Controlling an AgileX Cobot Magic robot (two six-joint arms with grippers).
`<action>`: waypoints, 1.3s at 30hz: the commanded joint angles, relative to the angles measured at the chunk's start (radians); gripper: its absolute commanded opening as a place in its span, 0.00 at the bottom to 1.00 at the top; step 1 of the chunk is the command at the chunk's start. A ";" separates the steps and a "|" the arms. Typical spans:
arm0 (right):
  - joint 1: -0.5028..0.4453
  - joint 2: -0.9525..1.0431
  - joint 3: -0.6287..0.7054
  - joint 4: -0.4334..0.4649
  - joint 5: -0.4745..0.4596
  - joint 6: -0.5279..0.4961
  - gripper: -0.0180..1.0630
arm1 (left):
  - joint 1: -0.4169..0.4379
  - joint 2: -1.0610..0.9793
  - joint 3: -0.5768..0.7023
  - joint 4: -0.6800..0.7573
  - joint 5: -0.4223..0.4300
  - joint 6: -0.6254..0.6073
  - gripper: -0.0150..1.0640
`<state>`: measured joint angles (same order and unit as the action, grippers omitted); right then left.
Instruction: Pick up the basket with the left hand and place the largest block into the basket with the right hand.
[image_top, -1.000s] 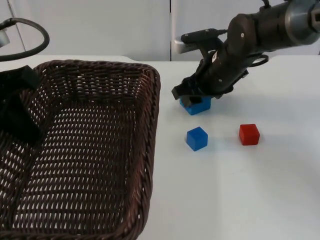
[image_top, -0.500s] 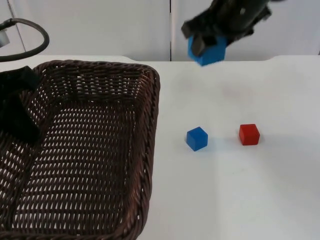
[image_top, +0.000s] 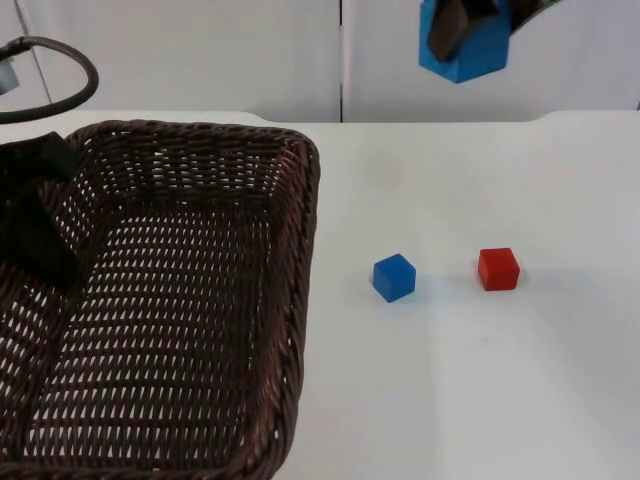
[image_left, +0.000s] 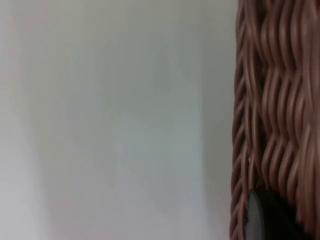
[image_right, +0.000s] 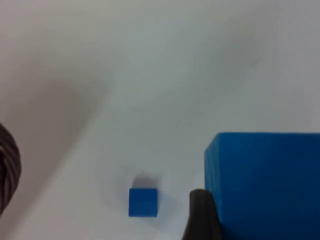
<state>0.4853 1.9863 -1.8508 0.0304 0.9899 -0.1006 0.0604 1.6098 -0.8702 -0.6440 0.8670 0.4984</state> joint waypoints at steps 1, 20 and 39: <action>0.003 -0.033 0.014 -0.001 0.004 -0.014 0.02 | -0.004 -0.006 0.001 -0.016 0.009 -0.001 0.01; 0.005 -0.258 0.395 -0.001 -0.148 -0.083 0.02 | -0.004 -0.006 0.001 -0.016 0.012 -0.001 0.01; 0.303 -0.258 0.395 0.004 -0.201 -0.206 0.02 | -0.004 -0.006 0.001 -0.016 0.012 -0.001 0.01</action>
<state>0.7639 1.7428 -1.4559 0.0304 0.8025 -0.2917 0.0604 1.6098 -0.8702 -0.6440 0.8692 0.4984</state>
